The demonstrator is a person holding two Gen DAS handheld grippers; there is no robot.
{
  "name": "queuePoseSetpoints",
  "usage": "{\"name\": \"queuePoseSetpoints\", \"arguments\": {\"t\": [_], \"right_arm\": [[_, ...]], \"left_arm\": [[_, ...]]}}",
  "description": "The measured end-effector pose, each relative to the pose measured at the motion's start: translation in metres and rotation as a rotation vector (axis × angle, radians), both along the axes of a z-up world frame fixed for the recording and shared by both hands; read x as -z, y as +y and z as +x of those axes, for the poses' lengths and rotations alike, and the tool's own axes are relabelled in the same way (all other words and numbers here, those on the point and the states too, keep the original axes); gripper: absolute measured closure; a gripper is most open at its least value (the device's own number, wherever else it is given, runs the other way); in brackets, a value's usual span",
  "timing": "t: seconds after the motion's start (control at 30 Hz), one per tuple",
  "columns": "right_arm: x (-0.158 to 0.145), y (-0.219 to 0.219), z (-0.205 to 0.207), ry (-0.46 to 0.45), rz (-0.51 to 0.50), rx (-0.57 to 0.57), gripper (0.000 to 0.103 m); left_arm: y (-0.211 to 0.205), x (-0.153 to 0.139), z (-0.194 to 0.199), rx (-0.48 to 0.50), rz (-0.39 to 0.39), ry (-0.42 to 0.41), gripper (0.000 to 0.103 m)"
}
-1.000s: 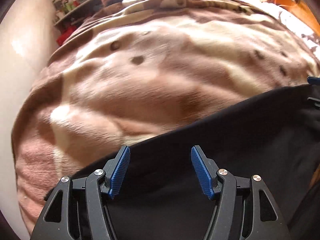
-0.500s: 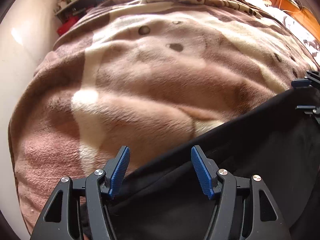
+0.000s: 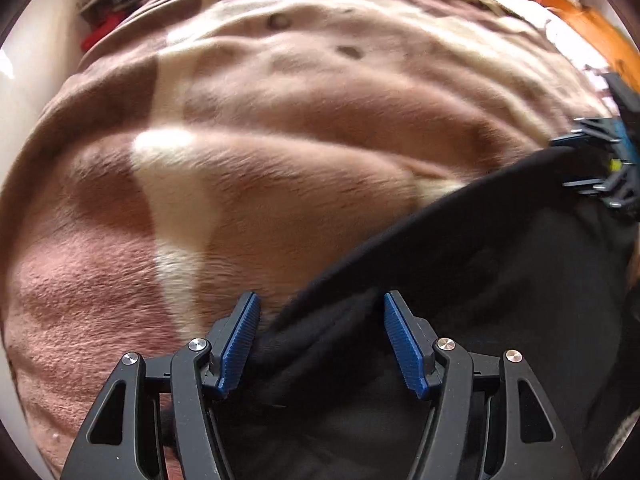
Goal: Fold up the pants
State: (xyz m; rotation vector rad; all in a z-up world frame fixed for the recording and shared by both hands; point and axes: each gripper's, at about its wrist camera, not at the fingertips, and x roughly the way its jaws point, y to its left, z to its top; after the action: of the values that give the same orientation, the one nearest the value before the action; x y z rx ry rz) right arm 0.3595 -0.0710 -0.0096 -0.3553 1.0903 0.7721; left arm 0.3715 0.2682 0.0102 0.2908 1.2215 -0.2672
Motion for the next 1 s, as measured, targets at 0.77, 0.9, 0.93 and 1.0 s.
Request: {"name": "queuePoseSetpoints", "arguments": {"t": [0.77, 0.9, 0.93, 1.0], "right_arm": [[-0.003, 0.004, -0.007, -0.002, 0.007, 0.04, 0.091], [-0.02, 0.001, -0.023, -0.057, 0.014, 0.039, 0.095], [-0.024, 0.0, -0.026, -0.065, 0.016, 0.042, 0.095], [-0.035, -0.001, -0.036, -0.08, 0.027, 0.056, 0.096]], "left_arm": [[-0.03, -0.007, -0.024, 0.08, 0.116, -0.059, 0.08], [-0.032, -0.023, -0.032, 0.089, 0.139, -0.124, 0.083], [-0.031, -0.028, -0.036, 0.086, 0.142, -0.139, 0.083], [-0.03, -0.039, -0.043, 0.072, 0.136, -0.171, 0.084]]}}
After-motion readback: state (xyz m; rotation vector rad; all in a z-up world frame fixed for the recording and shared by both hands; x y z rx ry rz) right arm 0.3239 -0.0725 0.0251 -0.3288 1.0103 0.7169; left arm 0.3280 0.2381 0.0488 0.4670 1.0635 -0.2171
